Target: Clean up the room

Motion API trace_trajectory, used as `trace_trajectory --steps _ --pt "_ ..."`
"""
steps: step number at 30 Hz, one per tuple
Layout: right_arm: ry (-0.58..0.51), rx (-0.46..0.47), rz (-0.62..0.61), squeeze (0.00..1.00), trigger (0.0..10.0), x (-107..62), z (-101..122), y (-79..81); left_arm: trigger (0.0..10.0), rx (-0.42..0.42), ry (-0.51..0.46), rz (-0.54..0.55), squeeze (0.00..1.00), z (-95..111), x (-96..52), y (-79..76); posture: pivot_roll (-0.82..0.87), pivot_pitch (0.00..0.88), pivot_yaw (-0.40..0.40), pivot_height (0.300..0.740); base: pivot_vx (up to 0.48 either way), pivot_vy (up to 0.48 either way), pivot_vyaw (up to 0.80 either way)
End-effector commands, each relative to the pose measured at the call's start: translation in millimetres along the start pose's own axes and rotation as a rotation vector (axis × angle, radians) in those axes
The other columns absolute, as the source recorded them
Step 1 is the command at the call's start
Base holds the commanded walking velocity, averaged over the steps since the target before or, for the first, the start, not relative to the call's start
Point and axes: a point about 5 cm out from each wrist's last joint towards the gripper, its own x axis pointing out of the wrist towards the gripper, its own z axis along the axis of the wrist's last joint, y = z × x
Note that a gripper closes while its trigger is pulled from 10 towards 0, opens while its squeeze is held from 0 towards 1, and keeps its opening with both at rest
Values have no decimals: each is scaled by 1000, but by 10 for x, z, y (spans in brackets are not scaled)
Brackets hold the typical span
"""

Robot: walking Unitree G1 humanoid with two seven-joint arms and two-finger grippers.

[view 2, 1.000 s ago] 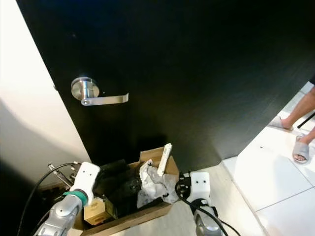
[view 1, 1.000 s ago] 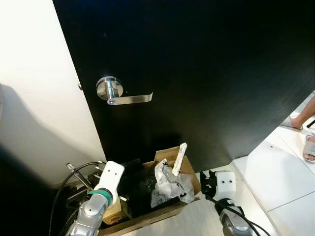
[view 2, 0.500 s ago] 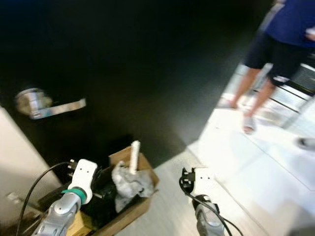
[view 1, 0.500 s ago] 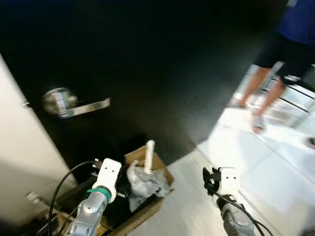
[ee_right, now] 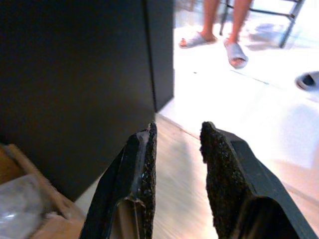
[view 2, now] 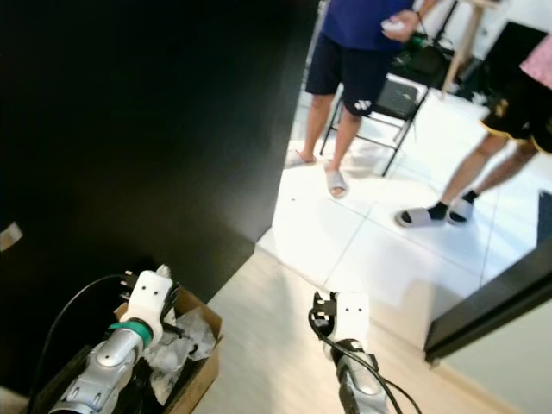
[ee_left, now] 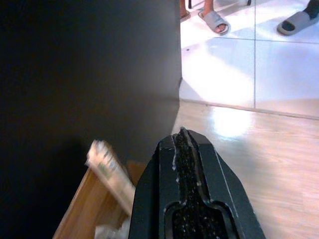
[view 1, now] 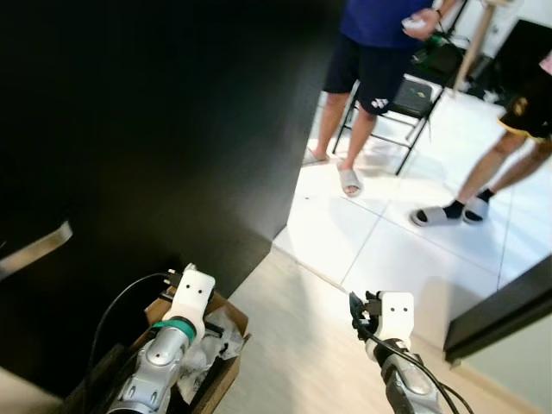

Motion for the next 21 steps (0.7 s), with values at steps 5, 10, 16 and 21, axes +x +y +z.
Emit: trace_trajectory --steps 5,10,16,21 --pt "25 1 -15 0 10000 -31 -49 -58 10000 2 18 -14 0 -61 -15 -72 -70 38 23 726 0 0 -800" --pt "26 -2 -10 0 10000 -32 -50 -52 10000 0 20 -11 0 -66 -13 -80 -69 42 23 726 0 0 -800" --pt "32 -1 -9 0 10000 -48 -72 -40 10000 -20 35 7 0 -96 -22 -65 -69 48 24 726 0 0 -800" --pt "34 1 -10 0 10000 -56 -81 -37 10000 -33 51 22 0 -128 -34 -45 -68 55 24 726 0 0 -800"
